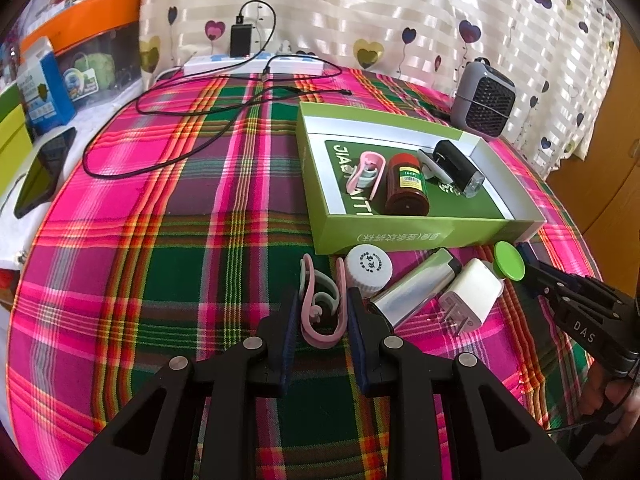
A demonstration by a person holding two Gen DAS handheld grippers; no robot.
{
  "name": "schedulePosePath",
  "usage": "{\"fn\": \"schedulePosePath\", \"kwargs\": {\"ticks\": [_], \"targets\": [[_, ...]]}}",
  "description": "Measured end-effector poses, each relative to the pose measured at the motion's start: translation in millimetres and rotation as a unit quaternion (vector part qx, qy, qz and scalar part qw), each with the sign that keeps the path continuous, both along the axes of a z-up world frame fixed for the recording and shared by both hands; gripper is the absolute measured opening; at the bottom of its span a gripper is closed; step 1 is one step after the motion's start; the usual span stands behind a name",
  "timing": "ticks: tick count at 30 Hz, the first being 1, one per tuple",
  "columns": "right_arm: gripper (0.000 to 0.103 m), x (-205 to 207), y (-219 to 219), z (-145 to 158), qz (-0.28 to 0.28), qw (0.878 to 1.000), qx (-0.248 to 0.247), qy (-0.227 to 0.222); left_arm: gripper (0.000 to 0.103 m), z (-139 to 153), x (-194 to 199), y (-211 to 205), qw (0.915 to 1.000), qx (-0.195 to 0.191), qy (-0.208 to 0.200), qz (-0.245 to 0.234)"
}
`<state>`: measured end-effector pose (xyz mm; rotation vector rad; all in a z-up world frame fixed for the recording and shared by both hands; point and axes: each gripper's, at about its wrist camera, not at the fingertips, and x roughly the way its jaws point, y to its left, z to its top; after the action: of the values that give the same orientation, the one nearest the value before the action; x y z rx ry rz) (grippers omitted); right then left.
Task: Organize rigid objects
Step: 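Lift and carry the pink item and blue USB stick over the green box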
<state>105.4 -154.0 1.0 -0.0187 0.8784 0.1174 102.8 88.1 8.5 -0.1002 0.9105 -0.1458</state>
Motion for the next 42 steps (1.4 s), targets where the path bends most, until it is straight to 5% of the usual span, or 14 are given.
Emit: {"fn": "schedulePosePath", "kwargs": {"ticks": [27, 42], "targets": [[0.023, -12.3, -1.4, 20.6, 0.01, 0.999, 0.004, -0.031, 0.022, 32.1, -19.1, -5.7, 0.999, -0.008, -0.042, -0.011], [0.023, 3.4, -2.1, 44.6, 0.028, 0.998, 0.023, -0.046, 0.022, 51.9, 1.5, -23.7, 0.9977, -0.018, -0.055, -0.035]]}}
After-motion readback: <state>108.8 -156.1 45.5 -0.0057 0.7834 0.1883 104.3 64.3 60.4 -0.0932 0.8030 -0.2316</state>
